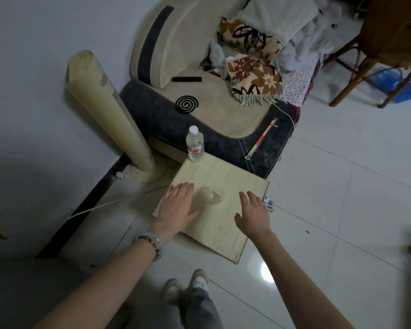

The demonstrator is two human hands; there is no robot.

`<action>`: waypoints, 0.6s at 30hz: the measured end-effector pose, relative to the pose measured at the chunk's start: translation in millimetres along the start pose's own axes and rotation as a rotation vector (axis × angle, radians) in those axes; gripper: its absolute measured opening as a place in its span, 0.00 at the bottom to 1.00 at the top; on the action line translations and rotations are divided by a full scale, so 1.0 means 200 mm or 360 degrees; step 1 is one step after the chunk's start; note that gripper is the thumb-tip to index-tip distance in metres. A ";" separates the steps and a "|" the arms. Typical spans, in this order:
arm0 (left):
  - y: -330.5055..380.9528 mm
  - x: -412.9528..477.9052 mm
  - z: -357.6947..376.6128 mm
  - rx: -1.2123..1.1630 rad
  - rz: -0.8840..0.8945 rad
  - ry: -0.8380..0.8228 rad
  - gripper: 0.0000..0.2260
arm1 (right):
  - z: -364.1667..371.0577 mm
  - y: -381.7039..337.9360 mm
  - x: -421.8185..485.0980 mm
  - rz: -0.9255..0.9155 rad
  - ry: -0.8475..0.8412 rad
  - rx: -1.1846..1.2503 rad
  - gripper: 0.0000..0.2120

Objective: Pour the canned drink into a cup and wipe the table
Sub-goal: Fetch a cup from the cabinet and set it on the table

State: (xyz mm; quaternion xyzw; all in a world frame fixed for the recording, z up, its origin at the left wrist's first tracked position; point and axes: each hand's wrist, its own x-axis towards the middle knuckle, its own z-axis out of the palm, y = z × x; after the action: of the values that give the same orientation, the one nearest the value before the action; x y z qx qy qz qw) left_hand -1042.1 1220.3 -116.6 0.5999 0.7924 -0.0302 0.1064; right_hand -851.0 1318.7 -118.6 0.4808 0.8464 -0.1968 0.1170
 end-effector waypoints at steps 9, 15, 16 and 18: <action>-0.08 0.38 0.53 -0.0272 -0.0020 -0.0294 0.37 | 0.45 0.06 0.38 0.0168 -0.0106 0.0242 0.30; -0.09 0.62 0.78 -0.0479 0.0173 -0.0303 0.41 | 0.72 0.09 0.59 0.0241 -0.0119 0.0428 0.30; -0.08 0.65 0.80 -0.0538 0.0189 -0.0316 0.41 | 0.75 0.10 0.61 0.0239 -0.0113 0.0451 0.30; -0.07 0.67 0.84 -0.0597 0.0236 -0.0350 0.39 | 0.78 0.10 0.64 0.0218 -0.0093 0.0489 0.30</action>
State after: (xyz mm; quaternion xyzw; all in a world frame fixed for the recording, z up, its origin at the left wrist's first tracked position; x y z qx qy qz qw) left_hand -1068.3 1314.0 -308.3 0.6194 0.7214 0.0605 0.3037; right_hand -897.5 1356.4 -311.2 0.5436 0.7679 -0.3294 0.0798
